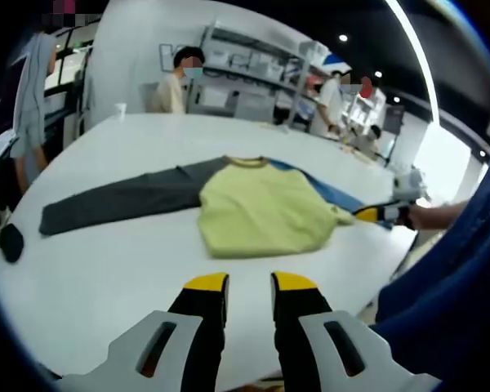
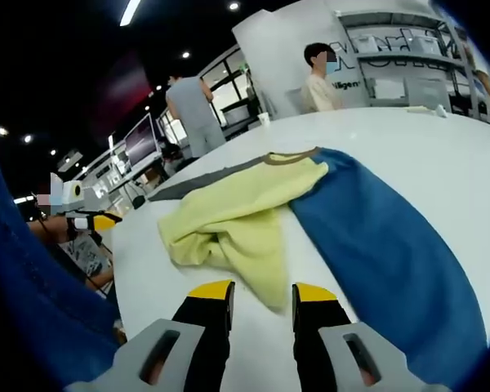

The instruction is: Fold the garment on the visible template until the final outline fits inside the template.

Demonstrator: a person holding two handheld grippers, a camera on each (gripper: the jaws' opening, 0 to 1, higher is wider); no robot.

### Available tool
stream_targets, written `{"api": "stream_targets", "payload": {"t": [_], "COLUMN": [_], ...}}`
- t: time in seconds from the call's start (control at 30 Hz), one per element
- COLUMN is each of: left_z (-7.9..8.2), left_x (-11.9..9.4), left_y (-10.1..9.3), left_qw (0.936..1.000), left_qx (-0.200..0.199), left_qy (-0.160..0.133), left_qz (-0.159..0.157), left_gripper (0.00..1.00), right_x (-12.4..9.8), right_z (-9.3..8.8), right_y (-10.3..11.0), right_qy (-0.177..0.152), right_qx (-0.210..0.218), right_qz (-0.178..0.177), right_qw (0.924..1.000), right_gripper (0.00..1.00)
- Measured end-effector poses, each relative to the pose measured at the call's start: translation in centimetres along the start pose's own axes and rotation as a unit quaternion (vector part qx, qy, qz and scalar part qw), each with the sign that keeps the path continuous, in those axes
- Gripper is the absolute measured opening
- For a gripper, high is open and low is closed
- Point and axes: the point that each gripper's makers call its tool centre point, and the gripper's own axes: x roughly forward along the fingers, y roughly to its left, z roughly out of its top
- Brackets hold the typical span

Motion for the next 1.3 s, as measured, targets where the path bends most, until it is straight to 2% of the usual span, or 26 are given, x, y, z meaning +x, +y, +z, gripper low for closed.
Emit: {"api": "stream_targets", "payload": {"t": [0.2, 0.37, 0.57, 0.6, 0.63, 0.77, 0.8, 0.83, 0.87, 0.97, 1.03, 1.1, 1.3], "left_z": [-0.5, -0.6, -1.1, -1.2, -1.3, -1.5, -1.6, -1.8, -1.9, -2.5, -2.6, -2.9, -3.3], "left_x": [-0.4, -0.7, -1.0, -1.1, -1.1, -1.2, -1.1, -1.1, -1.0, -0.7, -0.7, -0.5, -0.2], "left_y": [-0.2, -0.2, 0.0, 0.0, 0.0, 0.0, -0.1, -0.1, -0.1, 0.1, 0.0, 0.1, -0.1], "left_qw": [1.0, 0.9999, 0.9999, 0.9998, 0.9998, 0.9996, 0.9996, 0.9996, 0.9996, 0.9994, 0.9993, 0.9991, 0.9991], "left_qx": [-0.005, -0.01, -0.015, -0.018, -0.018, -0.024, -0.026, -0.027, -0.027, -0.032, -0.035, -0.039, -0.037], "left_qy": [0.0, -0.004, -0.006, -0.007, -0.008, -0.01, -0.011, -0.01, -0.009, -0.012, -0.014, -0.016, -0.012], "left_qz": [0.002, 0.004, 0.006, 0.006, 0.006, 0.005, 0.004, 0.003, 0.002, -0.003, -0.005, -0.007, -0.016], "left_gripper": [0.18, 0.18, 0.18, 0.18, 0.18, 0.18, 0.17, 0.18, 0.18, 0.17, 0.17, 0.17, 0.18], "right_x": [0.3, 0.3, 0.6, 0.3, 0.3, 0.0, -0.1, -0.2, -0.3, -1.2, -1.6, -1.9, -2.5], "right_z": [-0.6, -0.4, -0.5, 0.0, 0.3, 1.0, 1.4, 2.0, 2.3, 5.0, 5.9, 6.6, 8.1], "right_y": [0.1, 0.1, 0.5, 0.7, 0.7, 1.1, 1.4, 1.9, 2.0, 3.3, 3.7, 4.1, 6.6], "right_qy": [0.011, 0.008, 0.016, 0.003, -0.005, -0.004, -0.008, -0.014, -0.019, -0.056, -0.06, -0.059, -0.051], "right_qx": [0.001, 0.006, 0.012, 0.031, 0.055, 0.084, 0.104, 0.131, 0.139, 0.215, 0.222, 0.218, 0.178], "right_qz": [0.002, 0.0, -0.005, -0.004, -0.003, 0.003, 0.005, 0.013, 0.018, 0.041, 0.049, 0.051, 0.066], "right_qw": [0.9999, 1.0, 0.9998, 0.9995, 0.9984, 0.9964, 0.9945, 0.9912, 0.99, 0.9742, 0.9719, 0.9729, 0.9805], "right_gripper": [0.25, 0.21, 0.05, 0.0, 0.0, 0.0, 0.0, 0.0, 0.0, 0.0, 0.0, 0.0, 0.0]}}
